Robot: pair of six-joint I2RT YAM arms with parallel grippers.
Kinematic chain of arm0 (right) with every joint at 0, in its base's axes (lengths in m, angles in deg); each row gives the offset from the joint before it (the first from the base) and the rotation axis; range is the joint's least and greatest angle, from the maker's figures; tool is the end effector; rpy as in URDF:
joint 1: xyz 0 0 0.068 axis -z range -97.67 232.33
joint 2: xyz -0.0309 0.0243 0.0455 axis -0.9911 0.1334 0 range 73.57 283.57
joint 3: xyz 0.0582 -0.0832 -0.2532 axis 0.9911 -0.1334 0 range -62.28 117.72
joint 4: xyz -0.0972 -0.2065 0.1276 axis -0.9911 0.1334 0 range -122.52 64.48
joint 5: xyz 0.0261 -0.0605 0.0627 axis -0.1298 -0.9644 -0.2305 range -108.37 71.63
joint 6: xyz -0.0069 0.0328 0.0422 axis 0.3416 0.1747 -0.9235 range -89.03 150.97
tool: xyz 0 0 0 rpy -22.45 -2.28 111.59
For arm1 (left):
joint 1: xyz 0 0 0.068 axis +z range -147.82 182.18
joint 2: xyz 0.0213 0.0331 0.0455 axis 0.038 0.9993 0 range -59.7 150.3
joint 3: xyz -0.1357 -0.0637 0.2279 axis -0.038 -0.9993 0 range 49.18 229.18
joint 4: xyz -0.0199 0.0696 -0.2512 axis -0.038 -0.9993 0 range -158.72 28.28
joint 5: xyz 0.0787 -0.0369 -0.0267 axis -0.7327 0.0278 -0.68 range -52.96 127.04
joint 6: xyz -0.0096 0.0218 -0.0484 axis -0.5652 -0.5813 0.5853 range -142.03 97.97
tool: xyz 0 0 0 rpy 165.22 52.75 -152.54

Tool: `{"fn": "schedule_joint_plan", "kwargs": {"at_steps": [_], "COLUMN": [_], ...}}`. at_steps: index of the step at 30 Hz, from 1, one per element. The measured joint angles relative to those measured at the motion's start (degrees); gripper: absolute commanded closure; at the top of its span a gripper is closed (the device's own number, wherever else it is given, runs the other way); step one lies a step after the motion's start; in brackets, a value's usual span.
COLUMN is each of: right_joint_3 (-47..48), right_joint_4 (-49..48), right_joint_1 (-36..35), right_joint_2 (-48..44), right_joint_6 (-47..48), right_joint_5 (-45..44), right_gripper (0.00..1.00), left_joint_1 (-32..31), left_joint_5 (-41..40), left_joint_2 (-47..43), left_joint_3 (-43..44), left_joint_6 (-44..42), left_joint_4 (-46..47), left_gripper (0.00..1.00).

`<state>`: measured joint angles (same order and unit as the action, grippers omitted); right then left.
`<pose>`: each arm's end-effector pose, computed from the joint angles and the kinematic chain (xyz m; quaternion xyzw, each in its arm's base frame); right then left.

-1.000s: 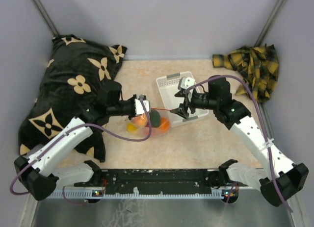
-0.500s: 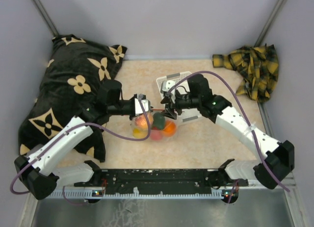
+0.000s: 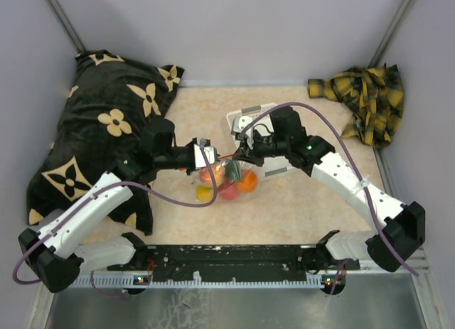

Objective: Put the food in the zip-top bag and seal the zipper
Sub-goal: Place the zipper food storage bag at the center of the board.

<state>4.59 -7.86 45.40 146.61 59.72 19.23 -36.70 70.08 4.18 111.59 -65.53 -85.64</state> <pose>0.2115 0.1861 0.3470 -0.5802 0.6054 0.3129 0.4461 0.1778 -0.1683 0.3596 0.6480 0.5097 -0.2195 0.5217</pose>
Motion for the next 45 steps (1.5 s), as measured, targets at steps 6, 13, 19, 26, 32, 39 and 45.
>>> {"fn": "schedule_joint_plan", "kwargs": {"at_steps": [6, 13, 19, 26, 32, 39, 45], "right_joint_3": [-1.07, -5.40, -6.54, -7.85, -9.01, -9.14, -9.53], "right_joint_4": [0.07, -1.44, -1.14, -1.07, -1.51, -2.03, -6.56], "right_joint_1": [5.22, 7.48, 9.18, 10.99, 11.34, 11.98, 11.19], "right_joint_2": [-3.96, -9.64, -10.84, -13.18, -13.84, -13.27, -10.80], "right_joint_6": [-2.03, -3.56, -4.22, -5.09, -6.49, -8.52, -13.20], "right_joint_5": [-0.96, -3.98, -6.27, -8.20, -7.91, -5.84, -2.25], "right_gripper": [1.00, 1.00, 1.00, 1.00, 1.00, 1.00, 1.00], "left_joint_1": [0.00, -0.02, 0.00, -0.04, -0.37, -0.37, -0.13], "left_joint_5": [-2.08, -3.96, -6.51, -9.77, -12.94, -14.60, -15.08], "left_joint_2": [-2.23, -3.10, -4.33, -5.27, -6.05, -7.21, -12.46], "left_joint_3": [-0.66, -0.66, -0.94, -1.25, -3.13, -5.68, -9.38], "left_joint_6": [-0.02, 0.07, 0.28, 0.85, 1.29, 2.67, 5.95], "left_joint_4": [1.14, 0.76, -0.55, -1.29, 0.57, 3.10, 5.38], "left_gripper": [1.00, 1.00, 1.00, 1.00, 1.00, 0.91, 0.68]}}
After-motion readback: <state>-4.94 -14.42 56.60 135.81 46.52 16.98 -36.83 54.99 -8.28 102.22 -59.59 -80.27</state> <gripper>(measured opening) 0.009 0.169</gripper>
